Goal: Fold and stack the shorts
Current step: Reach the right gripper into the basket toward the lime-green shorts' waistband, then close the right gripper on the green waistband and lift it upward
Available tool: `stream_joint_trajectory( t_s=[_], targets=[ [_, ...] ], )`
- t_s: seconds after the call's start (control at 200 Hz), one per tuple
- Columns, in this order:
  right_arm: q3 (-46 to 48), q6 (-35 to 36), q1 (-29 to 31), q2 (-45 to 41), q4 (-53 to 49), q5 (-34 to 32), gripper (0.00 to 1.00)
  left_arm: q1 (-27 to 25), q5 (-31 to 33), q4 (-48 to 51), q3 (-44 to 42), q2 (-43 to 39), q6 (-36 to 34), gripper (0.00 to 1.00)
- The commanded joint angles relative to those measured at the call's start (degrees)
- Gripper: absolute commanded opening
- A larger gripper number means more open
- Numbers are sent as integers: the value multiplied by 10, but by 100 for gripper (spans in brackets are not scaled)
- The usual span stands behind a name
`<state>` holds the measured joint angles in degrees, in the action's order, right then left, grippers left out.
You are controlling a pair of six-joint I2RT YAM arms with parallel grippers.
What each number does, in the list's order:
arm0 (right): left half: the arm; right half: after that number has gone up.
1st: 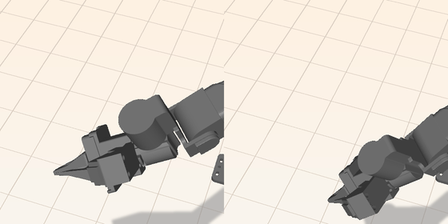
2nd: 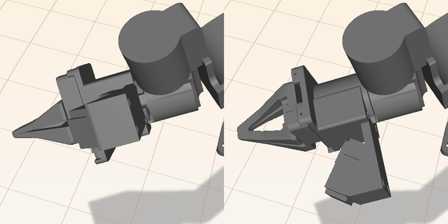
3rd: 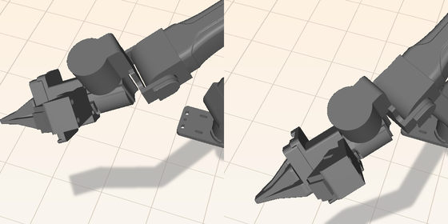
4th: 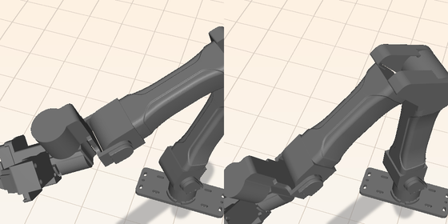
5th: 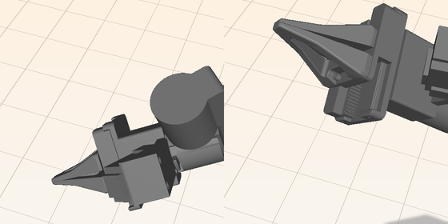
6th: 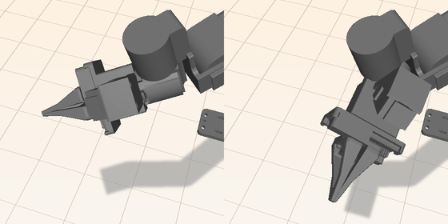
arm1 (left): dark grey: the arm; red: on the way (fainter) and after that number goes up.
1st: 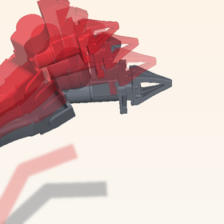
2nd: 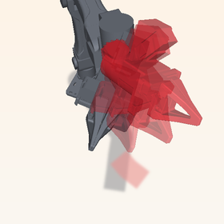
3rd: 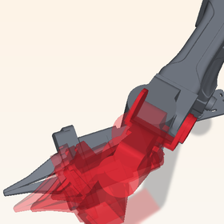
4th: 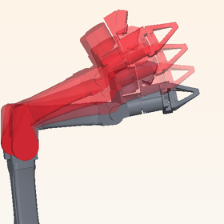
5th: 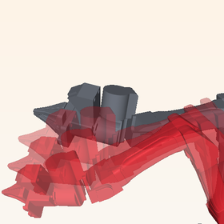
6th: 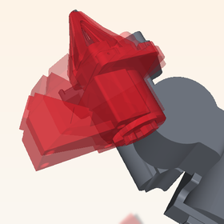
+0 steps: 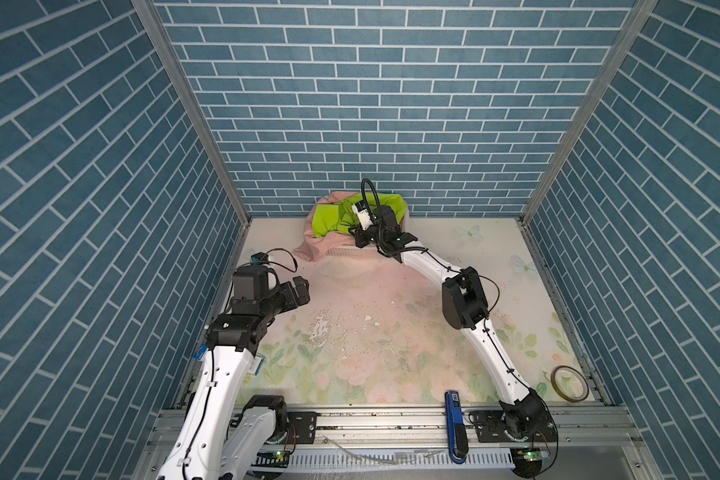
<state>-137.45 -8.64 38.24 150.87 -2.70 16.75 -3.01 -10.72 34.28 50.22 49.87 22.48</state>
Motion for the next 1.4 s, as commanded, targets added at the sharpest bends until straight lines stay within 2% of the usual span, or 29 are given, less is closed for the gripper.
stream_joint_trajectory(
  t_s=[0.0, 0.11, 0.28, 0.345, 0.395, 0.595, 1.135, 1.175, 1.225, 1.27, 1.395],
  targets=[
    [-49, 25, 0, -55, -21, 7, 6, -2, -22, -10, -1, 6, -10, 100],
    [-56, 37, 1, -55, -28, 9, 24, -2, -22, -8, 0, 8, -9, 100],
    [-56, 36, 1, -41, -34, 12, 25, -2, -22, -2, 0, 7, -12, 100],
    [-56, 36, 1, -37, -34, 12, 31, -2, -21, -1, 0, 8, -13, 100],
    [-56, 40, 1, -33, -35, 7, 42, -2, -21, 2, 0, 9, -13, 100],
    [-58, 57, 1, -26, -73, 4, 48, -2, -20, 7, 2, 10, -14, 100],
    [-89, 27, 4, 32, -64, 14, 47, -2, -21, 12, 7, 22, -13, 100],
    [-92, 25, 5, 35, -62, 13, 45, -2, -19, 12, 6, 21, -14, 100],
    [-93, 25, 5, 38, -59, 9, 34, -2, -18, 14, 6, 23, -14, 100],
    [-94, 25, 4, 41, -57, 7, 29, -3, -18, 14, 6, 25, -15, 100],
    [-96, 26, 5, 45, -57, 13, 27, -2, -20, 14, 6, 28, -14, 100]
  ],
)
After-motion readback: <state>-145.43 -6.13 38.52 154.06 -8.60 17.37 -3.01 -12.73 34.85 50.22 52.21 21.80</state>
